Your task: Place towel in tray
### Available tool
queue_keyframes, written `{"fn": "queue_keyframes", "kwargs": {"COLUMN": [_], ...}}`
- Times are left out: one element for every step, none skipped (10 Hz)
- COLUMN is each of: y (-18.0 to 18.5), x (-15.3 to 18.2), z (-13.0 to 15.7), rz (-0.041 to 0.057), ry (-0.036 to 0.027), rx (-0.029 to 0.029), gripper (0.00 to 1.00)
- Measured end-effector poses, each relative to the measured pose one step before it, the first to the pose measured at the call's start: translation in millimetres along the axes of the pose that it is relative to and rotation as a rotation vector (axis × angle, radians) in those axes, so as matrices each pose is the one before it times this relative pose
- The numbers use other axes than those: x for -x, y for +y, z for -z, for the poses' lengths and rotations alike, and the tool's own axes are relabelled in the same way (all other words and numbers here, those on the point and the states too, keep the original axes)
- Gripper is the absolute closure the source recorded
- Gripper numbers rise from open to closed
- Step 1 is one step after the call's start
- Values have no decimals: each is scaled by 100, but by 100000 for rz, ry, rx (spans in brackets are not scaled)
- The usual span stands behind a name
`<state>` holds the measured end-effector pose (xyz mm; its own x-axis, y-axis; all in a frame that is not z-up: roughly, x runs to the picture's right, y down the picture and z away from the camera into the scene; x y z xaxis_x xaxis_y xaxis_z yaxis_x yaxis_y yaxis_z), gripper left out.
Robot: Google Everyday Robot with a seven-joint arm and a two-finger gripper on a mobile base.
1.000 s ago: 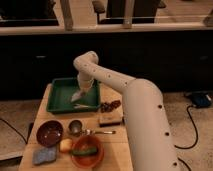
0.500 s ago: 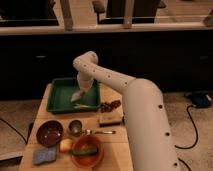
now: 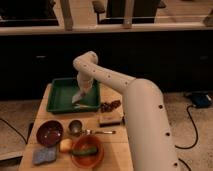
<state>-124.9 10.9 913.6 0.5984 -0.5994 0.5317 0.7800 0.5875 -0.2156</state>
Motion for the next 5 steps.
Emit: {"fn": "queue_keyframes", "kwargs": {"y": [61, 5, -48, 40, 33], "x": [-74, 3, 67, -40, -44], "z": [69, 23, 58, 77, 99], "rz": [516, 296, 812, 459, 352], "ry": [-400, -194, -457, -134, -161], "rx": [-1173, -418, -857, -301, -262], "gripper": [20, 20, 20, 20, 20]}}
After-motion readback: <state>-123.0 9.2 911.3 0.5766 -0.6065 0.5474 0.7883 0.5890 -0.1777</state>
